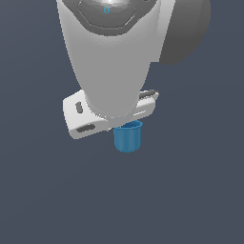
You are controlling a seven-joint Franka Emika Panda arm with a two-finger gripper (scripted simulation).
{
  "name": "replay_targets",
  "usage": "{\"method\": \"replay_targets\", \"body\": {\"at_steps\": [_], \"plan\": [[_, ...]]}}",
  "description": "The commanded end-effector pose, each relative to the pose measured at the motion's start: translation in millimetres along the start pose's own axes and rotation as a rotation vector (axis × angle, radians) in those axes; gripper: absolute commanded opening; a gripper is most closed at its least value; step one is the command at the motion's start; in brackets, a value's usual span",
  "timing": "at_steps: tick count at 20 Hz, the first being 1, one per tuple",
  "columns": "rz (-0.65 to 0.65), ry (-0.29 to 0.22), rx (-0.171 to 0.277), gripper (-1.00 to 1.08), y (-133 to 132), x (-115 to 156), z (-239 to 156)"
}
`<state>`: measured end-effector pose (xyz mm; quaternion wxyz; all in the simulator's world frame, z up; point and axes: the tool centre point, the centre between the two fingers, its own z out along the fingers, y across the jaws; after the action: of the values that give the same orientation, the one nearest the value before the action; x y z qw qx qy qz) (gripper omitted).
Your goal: Pick up the object and move it to a goal position.
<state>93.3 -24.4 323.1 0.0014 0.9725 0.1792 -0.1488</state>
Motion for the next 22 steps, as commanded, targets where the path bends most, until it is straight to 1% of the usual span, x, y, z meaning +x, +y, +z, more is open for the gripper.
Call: {"method": "replay_targets", "body": {"at_steps": [1,5,11,14,18,22], "plan": [[-0.024,0.043,-0.013,-1.0,3,-5,-22],[-0.061,0.108,-0.03,-1.0,7,-13,-53],[-0.126,0.22,-0.059,-1.0,13,-32,-106],[-0.151,0.264,-0.069,-1.0,16,-41,-126],[-0.174,0.305,-0.077,-1.0,19,-50,-143],[-0.184,0.323,-0.08,-1.0,20,-54,-151]]}}
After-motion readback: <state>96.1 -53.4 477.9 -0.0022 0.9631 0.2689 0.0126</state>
